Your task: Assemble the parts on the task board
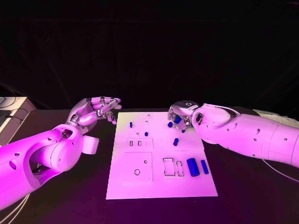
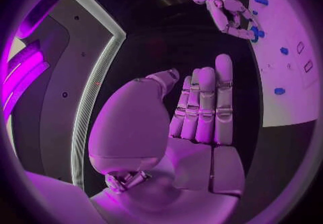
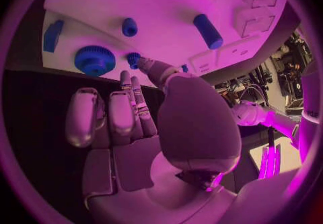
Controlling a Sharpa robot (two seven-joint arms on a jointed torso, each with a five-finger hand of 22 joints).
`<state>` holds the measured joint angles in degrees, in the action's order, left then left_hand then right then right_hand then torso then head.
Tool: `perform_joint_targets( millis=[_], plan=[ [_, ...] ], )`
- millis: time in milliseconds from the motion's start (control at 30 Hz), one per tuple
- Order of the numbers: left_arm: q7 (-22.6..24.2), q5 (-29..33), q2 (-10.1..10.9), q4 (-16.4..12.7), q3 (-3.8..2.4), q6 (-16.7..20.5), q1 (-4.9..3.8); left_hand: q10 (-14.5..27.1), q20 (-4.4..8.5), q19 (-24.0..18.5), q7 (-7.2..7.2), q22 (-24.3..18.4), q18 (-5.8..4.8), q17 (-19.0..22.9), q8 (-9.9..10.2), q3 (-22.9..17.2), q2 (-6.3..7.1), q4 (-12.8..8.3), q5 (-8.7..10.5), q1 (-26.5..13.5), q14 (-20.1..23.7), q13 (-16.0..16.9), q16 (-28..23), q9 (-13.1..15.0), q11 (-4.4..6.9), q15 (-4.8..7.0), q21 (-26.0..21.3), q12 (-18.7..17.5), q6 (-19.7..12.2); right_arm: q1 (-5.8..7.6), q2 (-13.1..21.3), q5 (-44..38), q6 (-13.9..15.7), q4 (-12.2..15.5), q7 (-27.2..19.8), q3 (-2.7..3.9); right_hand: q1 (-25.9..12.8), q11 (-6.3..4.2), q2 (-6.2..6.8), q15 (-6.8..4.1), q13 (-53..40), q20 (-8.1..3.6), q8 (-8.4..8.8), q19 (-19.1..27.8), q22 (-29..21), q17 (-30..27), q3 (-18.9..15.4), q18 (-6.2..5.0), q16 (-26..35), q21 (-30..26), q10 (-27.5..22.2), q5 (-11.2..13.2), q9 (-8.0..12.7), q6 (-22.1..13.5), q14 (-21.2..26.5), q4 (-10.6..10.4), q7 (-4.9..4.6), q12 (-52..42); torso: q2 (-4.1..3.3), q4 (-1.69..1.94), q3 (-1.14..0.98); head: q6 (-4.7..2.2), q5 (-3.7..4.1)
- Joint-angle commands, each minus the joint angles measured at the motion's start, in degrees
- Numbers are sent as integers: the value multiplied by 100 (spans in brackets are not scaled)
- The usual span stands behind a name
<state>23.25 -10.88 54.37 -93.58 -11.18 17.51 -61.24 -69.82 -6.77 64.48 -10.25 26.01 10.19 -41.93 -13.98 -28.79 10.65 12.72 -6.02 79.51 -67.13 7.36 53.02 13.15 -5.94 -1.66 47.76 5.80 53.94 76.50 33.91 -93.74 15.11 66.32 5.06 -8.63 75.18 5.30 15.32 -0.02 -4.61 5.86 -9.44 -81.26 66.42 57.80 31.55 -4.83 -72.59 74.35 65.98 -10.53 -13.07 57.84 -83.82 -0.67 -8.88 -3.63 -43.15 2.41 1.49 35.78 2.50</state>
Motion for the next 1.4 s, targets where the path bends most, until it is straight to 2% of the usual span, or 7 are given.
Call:
perform_joint_targets(
  millis=[33,133,300,867,1033,1133,1400],
  plan=[
    [12,-31,-6,-4,-8,-131,-3,40,-4,-66,2,21,20,-8,-17,-33,16,-12,24,-67,52,13,41,7,-3,-2,44,24,-49,-18,-17,-149,-162,-29,111,-3,2,11,30,34,-6,14,38,-36,14,9,-9,41,-43,38,-40,24,-11,-54,-136,-22,-6,14,-31,14,1,-4,-7],
    [9,-31,-1,-4,-9,-135,-3,40,-4,-66,2,21,20,-8,-17,-33,16,-12,24,-67,52,13,41,7,-3,-2,44,24,-49,-27,-31,-159,-156,-43,122,-3,5,13,21,35,-8,15,37,-32,3,7,-9,38,-46,31,-43,20,-14,-52,-134,-26,-10,11,-45,13,-4,-5,-10],
    [3,-31,3,-6,-14,-148,-3,48,-5,-75,1,35,20,-11,-16,-34,16,-10,24,-72,51,16,51,9,-5,-4,65,24,-55,-37,-49,-177,-127,-56,134,-4,24,18,-22,39,-22,17,32,-34,15,17,3,39,-73,38,-36,-20,-28,-44,-125,-46,-19,-4,-69,21,5,-11,-11],
    [-34,-32,-13,60,-29,-183,-3,63,-10,-99,-3,72,21,-17,-15,-39,7,-5,24,-85,46,24,78,15,-9,-7,119,24,-68,-41,-72,-138,-22,-28,122,-3,-1,1,-132,33,-80,17,-16,-37,62,8,67,42,-133,61,92,-74,-89,41,-96,-160,-14,-39,-130,9,4,1,-35],
    [-40,-32,-19,82,-30,-190,-3,63,-10,-99,-3,72,21,-17,-15,-39,7,-5,24,-85,46,24,78,15,-9,-7,119,24,-68,-41,-73,-99,16,-21,118,-3,81,-53,-223,-8,-142,-16,-102,-75,196,22,192,62,-189,144,275,-14,-168,167,-88,-173,39,-61,-145,11,1,-1,-32],
    [-46,-32,-21,92,-30,-195,-3,70,-12,-107,-5,82,22,-18,-15,-38,9,-5,26,-88,45,26,86,17,-10,-9,135,23,-73,-41,-71,-87,99,-14,126,-3,171,-132,-339,-65,-218,-66,-231,-125,352,46,297,87,-240,245,493,73,-274,343,-93,-152,115,-110,-149,14,1,-2,-24],
    [-60,-32,-20,111,-30,-198,-3,80,-13,-115,-6,93,22,-19,-16,-41,8,-8,27,-86,45,28,92,19,-12,-10,150,21,-76,-41,-69,-112,595,25,318,-2,329,-265,-607,-182,-389,-171,-512,-164,515,45,419,113,-302,344,833,282,-577,560,-94,-32,225,-191,-166,15,5,-18,-22]
  ],
)
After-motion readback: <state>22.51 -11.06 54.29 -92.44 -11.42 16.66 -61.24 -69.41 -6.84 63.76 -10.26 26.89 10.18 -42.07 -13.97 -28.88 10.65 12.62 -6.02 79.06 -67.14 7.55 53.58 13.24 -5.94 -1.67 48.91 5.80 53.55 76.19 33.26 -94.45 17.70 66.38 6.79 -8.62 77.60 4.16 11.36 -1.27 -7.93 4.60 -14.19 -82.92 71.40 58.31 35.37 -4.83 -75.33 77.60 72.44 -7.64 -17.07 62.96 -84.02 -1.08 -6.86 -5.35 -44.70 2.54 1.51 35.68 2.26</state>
